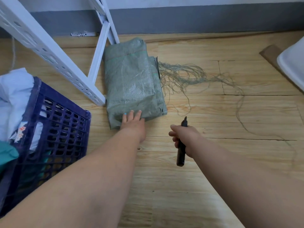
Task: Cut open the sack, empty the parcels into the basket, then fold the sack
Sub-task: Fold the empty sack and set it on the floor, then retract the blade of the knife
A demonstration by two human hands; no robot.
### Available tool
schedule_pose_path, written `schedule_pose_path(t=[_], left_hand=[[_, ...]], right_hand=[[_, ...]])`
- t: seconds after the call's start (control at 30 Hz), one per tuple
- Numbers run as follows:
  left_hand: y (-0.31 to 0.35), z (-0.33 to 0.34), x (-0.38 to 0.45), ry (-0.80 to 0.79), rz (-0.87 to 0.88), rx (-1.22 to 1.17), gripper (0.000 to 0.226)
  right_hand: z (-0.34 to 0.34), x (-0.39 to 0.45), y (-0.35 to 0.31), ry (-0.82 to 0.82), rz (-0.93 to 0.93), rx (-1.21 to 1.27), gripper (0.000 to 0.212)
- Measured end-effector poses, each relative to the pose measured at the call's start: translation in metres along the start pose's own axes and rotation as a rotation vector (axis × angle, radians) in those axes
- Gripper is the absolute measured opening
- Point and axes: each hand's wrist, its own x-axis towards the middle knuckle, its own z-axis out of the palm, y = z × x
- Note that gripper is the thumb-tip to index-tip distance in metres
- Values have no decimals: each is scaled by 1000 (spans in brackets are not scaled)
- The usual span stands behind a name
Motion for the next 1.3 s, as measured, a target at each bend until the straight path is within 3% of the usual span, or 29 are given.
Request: schedule_pose_path(t=[0.1,0.2,0.27,0.5,0.67,0.9,1.13,1.3], left_hand=[[-4,-28,-15,-34,-45,-36,54],[16,-46,-62,61,-42,-554,32],[35,-57,-104,-69,-83,-919,28],[40,-127,-247,-270,-281,-1598,25],[20,-210,-325,-303,-171,-1547,31],[-21,-301,-426,-120,-217,-1604,12],[-90,-345,-492,-299,-310,-1841,32],[-162,-371,-524,-252,-243,-1949,31]], right_hand=[[1,-7,-9,43,-3,92,15],[4,-32,-13,55,-20,139,28],[7,-57,-14,47,-1,126,36],[-9,-180,-49,77,0,112,34],[-14,-279,-97,71,-26,169,31],[-9,-418,-143,-36,-134,11,24],[39,-506,-181,-96,-218,-105,4],[96,-559,-212,-162,-289,-115,8]])
